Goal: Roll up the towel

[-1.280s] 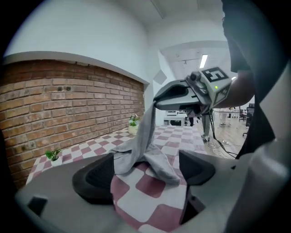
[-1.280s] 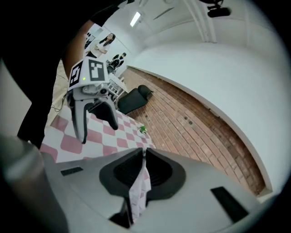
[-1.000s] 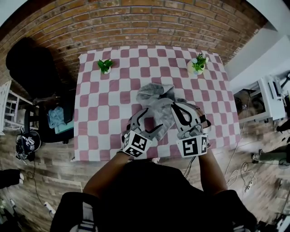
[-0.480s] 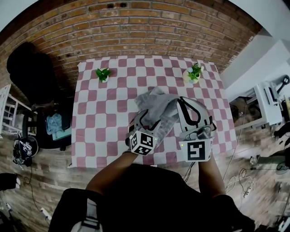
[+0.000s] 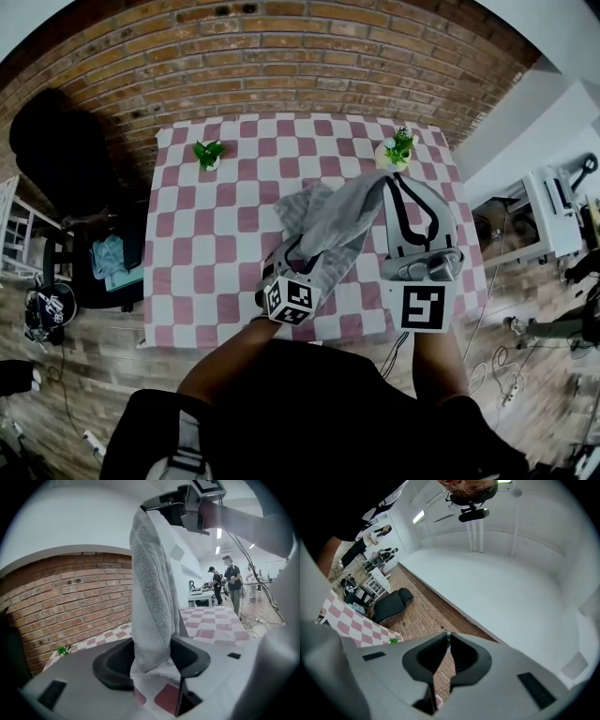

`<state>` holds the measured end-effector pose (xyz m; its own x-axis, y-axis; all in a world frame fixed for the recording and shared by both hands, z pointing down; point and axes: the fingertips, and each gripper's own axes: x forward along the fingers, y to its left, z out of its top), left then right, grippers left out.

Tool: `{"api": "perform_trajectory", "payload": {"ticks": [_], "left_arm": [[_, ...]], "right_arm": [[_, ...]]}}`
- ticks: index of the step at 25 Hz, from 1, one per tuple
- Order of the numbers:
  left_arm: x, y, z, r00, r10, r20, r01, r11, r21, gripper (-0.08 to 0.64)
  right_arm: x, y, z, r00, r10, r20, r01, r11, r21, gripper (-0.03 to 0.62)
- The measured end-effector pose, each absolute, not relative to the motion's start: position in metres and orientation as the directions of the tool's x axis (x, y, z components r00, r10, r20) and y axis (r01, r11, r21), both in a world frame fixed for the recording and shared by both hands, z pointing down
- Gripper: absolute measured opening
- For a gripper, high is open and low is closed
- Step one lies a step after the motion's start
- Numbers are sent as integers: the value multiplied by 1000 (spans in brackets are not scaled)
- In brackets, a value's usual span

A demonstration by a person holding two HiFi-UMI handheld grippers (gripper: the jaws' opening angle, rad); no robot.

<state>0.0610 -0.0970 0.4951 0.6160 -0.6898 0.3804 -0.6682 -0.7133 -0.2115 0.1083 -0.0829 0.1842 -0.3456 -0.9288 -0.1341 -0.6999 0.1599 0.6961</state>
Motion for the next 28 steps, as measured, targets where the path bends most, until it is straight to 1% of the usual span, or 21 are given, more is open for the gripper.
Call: {"api": "perform_trajectory", "payload": {"ticks": [3, 5, 6, 8, 11, 14, 16, 17, 19, 20, 23, 26, 28], "left_arm": [[62, -99, 493, 614, -697, 371, -665, -709, -234, 209], [61, -99, 495, 602, -705, 375, -663, -703, -259, 209], [60, -100, 496, 590, -715, 376, -663, -694, -281, 219], [58, -100, 494, 557, -750, 358, -658, -661, -361, 267], [62, -98, 481, 531, -801, 275, -604, -586, -540, 351], [78, -88, 467, 566, -802, 190, -521, -526, -672, 385], [87, -83, 455, 595, -791, 140, -508, -506, -697, 385], [88, -81, 447, 604, -788, 115, -523, -501, -690, 373], [85, -81, 432, 609, -790, 73, -572, -501, -649, 301], [81, -83, 426, 606, -793, 60, -597, -504, -624, 279], [67, -88, 410, 594, -804, 38, -653, -509, -561, 179], [52, -94, 397, 584, -812, 23, -696, -515, -501, 126], [40, -100, 390, 577, -816, 24, -729, -528, -436, 77]], "right_arm": [[106, -83, 174, -348, -924, -156, -695, 143, 704, 26], [107, -84, 171, -346, -923, -165, -697, 135, 705, 26], [108, -85, 169, -345, -923, -170, -700, 133, 702, 26], [108, -86, 164, -343, -922, -182, -708, 127, 695, 26], [106, -86, 156, -345, -915, -210, -725, 118, 679, 26], [104, -88, 150, -348, -909, -228, -735, 114, 669, 26], [104, -89, 148, -344, -910, -233, -741, 110, 663, 26], [105, -90, 148, -341, -911, -233, -742, 109, 662, 26], [107, -91, 151, -335, -915, -226, -740, 108, 664, 26], [109, -91, 154, -331, -918, -220, -740, 108, 664, 26], [119, -93, 163, -313, -927, -205, -744, 105, 660, 26], [132, -97, 172, -288, -937, -196, -757, 97, 646, 26], [140, -101, 179, -271, -944, -188, -767, 94, 635, 26]]}}
